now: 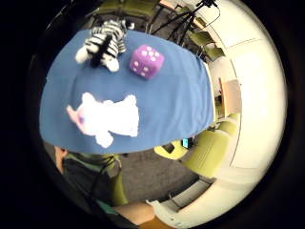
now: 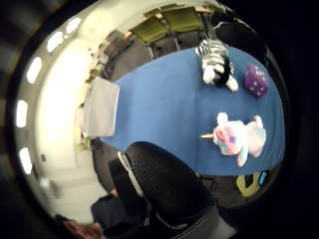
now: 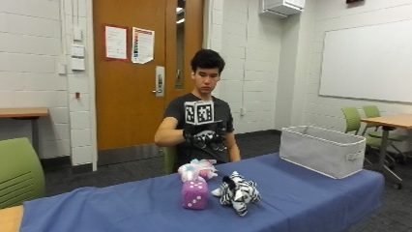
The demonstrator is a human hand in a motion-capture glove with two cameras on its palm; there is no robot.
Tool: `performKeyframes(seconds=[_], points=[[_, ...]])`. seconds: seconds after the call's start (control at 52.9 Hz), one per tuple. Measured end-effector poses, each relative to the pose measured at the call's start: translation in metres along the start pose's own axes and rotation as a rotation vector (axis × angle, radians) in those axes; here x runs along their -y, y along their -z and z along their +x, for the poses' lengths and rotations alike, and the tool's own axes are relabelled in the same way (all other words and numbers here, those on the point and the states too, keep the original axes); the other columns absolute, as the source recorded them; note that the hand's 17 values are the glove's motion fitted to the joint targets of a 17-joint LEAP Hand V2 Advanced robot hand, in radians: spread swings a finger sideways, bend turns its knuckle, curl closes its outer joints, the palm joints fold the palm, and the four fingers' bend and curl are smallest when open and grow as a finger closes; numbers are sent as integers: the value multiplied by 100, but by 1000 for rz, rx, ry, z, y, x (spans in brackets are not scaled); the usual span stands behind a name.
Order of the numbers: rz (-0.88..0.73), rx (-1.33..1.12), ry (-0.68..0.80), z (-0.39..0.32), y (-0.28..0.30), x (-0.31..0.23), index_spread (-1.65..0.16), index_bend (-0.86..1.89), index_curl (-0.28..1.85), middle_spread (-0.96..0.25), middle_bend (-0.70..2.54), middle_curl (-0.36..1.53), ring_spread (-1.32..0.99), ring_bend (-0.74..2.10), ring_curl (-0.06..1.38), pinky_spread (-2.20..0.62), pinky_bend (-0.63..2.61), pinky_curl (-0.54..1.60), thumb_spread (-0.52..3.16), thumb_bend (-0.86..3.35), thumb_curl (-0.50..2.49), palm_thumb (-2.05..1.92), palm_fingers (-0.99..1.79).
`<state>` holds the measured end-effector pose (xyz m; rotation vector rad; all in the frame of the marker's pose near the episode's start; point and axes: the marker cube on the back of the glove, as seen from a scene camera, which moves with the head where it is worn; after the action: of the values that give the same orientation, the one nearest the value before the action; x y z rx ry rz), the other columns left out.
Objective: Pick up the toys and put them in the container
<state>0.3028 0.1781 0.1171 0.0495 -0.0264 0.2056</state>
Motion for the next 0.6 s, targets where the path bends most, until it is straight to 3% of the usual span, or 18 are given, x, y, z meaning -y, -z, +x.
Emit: performKeyframes(seconds=[0.227,0.491,0.605], points=[[-76,21,-9,23,-80,-2,-32,20,41,-15,25,37,-36,20,24,-7,40,33,102,-11,8,-16,18],[-150,30,-47,44,-128,-6,-33,20,44,-16,25,39,-37,18,24,-7,38,33,103,-10,8,-16,18],[-163,48,-69,59,-135,-17,-36,36,49,-16,20,38,-37,15,23,-6,35,33,103,-9,9,-12,22]])
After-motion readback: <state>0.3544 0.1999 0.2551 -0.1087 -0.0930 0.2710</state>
